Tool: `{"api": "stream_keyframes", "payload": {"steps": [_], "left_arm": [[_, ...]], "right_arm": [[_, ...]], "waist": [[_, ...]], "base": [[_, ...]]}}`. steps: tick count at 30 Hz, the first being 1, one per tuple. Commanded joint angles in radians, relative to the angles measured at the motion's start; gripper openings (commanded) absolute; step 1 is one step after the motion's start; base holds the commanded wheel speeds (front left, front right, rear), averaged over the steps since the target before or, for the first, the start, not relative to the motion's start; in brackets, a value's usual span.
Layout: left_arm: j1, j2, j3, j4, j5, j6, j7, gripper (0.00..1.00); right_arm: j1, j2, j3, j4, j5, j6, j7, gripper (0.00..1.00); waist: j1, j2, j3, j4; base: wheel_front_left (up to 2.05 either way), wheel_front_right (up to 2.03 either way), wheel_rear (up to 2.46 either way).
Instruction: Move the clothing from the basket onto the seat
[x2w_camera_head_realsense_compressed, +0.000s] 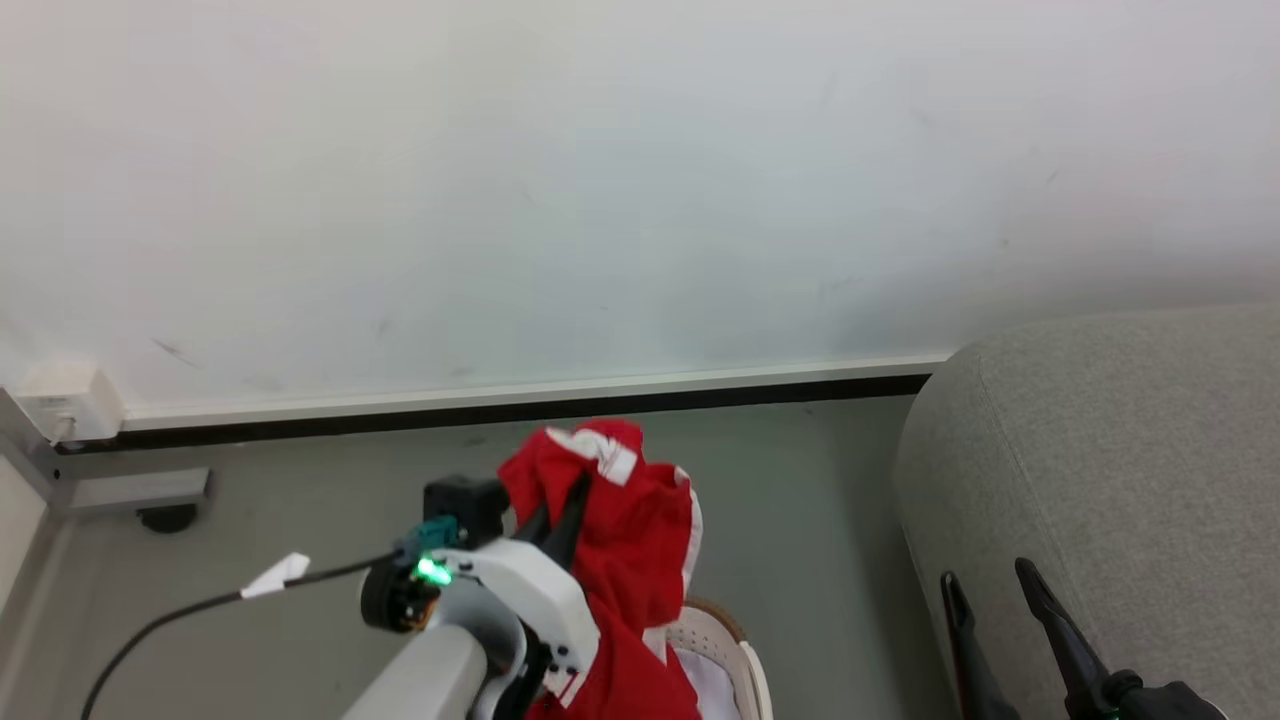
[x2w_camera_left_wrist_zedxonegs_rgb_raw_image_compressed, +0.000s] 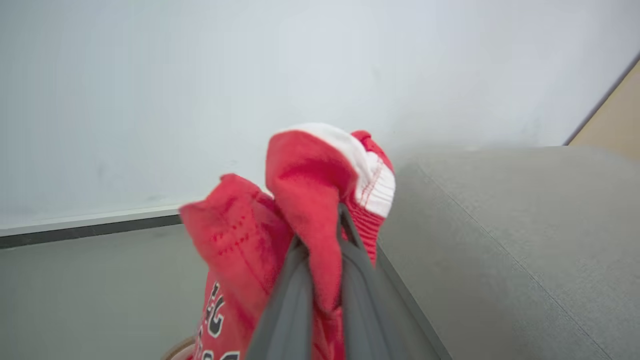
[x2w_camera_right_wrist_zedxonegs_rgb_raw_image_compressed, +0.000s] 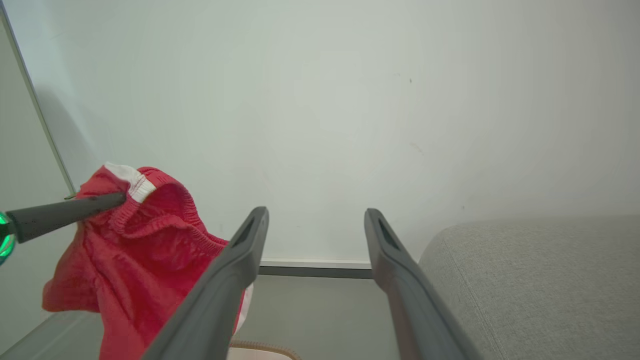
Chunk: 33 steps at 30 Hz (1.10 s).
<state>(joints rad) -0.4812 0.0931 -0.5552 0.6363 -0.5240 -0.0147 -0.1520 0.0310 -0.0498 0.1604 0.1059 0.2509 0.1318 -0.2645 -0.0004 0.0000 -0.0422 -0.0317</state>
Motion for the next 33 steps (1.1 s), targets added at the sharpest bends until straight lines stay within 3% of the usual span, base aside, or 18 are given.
{"api": "stream_keyframes", "payload": {"steps": [1,15,20,24,33], "left_arm": [[-0.014,0.014,0.010,-0.040,-0.011,0.011,0.008,0.00],[-0.039,0.098,0.044,-0.382,-0.035,0.062,0.146,0.00],[-0.006,0.111,0.037,-0.476,-0.040,0.082,0.186,0.00],[0.015,0.110,0.020,-0.532,-0.045,0.084,0.204,0.00],[0.047,0.093,-0.041,-0.616,-0.050,0.071,0.247,0.00]], "right_arm": [[0.016,-0.002,0.002,0.000,0.007,-0.002,0.000,1.00],[0.035,-0.019,0.024,0.002,-0.022,-0.002,0.000,1.00],[-0.001,-0.056,0.063,-0.007,-0.029,-0.002,0.000,1.00],[-0.041,-0.117,0.131,-0.028,0.004,-0.002,0.000,1.00],[-0.200,-0.329,0.364,-0.031,0.093,-0.002,0.000,1.00]], "waist": [[0.0004,0.0000,-0.010,0.005],[0.0004,0.0000,-0.050,0.006],[0.0004,0.0000,-0.044,-0.007],[0.0004,0.0000,-0.039,-0.015],[0.0004,0.0000,-0.032,-0.023]], "base": [[0.00,0.00,0.00],[0.00,0.00,0.00],[0.00,0.00,0.00],[0.00,0.00,0.00],[0.00,0.00,0.00]]}}
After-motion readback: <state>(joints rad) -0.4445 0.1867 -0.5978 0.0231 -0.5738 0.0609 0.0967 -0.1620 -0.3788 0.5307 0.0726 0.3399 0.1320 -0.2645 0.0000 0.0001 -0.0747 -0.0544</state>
